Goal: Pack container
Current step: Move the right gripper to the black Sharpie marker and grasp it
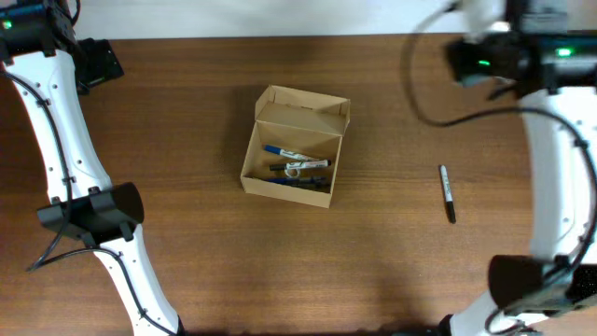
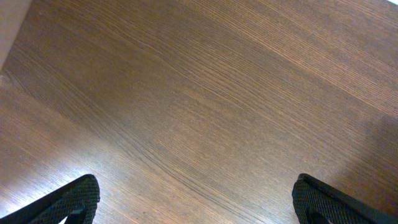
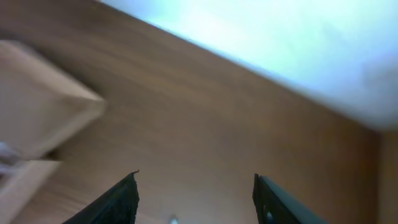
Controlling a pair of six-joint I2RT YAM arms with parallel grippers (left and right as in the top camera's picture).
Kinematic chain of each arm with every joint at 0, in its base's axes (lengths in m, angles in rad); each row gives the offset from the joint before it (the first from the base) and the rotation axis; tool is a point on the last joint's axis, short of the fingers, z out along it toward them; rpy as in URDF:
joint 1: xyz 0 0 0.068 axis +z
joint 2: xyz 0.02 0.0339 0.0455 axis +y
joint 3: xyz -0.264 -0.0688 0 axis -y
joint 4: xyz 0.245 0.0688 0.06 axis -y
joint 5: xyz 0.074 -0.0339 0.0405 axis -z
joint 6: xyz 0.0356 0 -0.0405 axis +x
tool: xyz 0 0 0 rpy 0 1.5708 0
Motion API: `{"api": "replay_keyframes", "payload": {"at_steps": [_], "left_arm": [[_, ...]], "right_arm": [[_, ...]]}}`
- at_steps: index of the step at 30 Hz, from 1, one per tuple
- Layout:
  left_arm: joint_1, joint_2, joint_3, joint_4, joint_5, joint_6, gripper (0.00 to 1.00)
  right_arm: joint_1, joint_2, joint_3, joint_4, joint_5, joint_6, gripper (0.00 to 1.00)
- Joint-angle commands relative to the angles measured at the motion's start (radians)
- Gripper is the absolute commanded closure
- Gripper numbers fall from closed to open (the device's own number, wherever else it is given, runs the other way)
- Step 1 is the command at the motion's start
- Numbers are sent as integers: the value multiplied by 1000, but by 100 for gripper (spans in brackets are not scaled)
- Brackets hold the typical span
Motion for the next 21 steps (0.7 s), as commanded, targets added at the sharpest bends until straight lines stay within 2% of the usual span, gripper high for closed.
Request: {"api": "replay_keyframes", "payload": {"at_steps": [1, 5, 9, 21], "left_arm": [[5, -30, -4, 0, -7, 12, 0], [5, -30, -4, 0, -7, 12, 0], [5, -30, -4, 0, -7, 12, 0], [5, -30, -4, 0, -7, 12, 0]], "right_arm": [[-165, 60, -222, 2, -82, 137, 41], [-218, 111, -398, 42, -82, 136, 42], [-223, 145, -576, 121, -26, 129, 51], [-187, 171, -744, 180, 4, 132, 55]]}}
